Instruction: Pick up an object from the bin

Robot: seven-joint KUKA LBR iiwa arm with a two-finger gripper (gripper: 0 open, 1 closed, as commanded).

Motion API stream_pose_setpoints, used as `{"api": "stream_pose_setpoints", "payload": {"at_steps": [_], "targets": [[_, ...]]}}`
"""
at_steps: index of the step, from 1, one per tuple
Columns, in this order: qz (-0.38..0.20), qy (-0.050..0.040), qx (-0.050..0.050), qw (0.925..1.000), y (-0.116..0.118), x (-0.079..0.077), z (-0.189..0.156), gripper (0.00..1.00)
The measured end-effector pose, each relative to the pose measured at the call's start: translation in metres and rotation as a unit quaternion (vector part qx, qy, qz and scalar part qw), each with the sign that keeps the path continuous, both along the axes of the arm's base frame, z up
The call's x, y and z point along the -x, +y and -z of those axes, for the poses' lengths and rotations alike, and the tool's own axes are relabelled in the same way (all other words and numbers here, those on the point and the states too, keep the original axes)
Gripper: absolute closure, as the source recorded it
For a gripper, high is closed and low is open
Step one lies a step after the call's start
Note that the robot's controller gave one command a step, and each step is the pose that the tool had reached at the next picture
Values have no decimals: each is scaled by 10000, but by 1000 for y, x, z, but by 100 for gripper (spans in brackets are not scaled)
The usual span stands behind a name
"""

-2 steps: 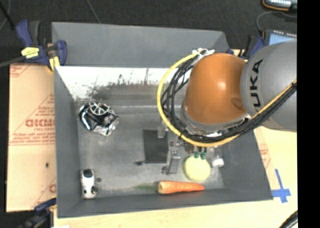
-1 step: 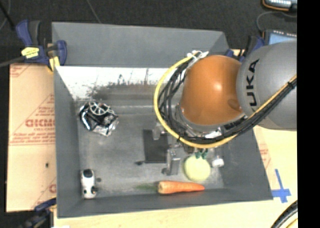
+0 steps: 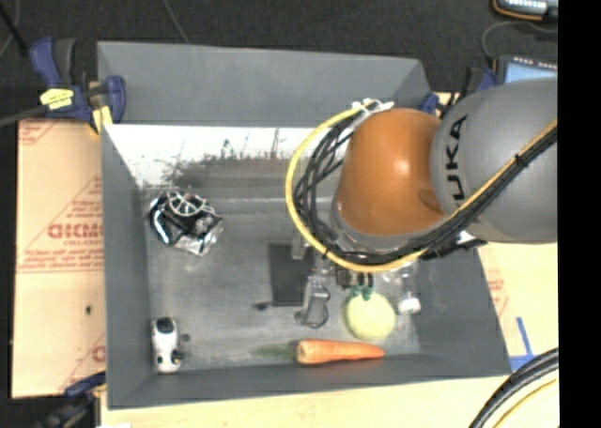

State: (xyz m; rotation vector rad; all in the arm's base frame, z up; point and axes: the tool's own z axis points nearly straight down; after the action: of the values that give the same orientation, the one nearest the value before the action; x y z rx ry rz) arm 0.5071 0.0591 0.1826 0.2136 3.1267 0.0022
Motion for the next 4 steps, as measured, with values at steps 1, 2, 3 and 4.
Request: {"api": "stream_pose_setpoints", "payload": {"at_steps": [1,2,3,4], "targets": [[322,22,6,9995,-7,-2,12,0],[-717,-19,10,9974,2,-15,12,0],[-631,-3,5,9980,-6,-21,27,0],[-1289,-3,19,9916,-12,-19,34,0]]}}
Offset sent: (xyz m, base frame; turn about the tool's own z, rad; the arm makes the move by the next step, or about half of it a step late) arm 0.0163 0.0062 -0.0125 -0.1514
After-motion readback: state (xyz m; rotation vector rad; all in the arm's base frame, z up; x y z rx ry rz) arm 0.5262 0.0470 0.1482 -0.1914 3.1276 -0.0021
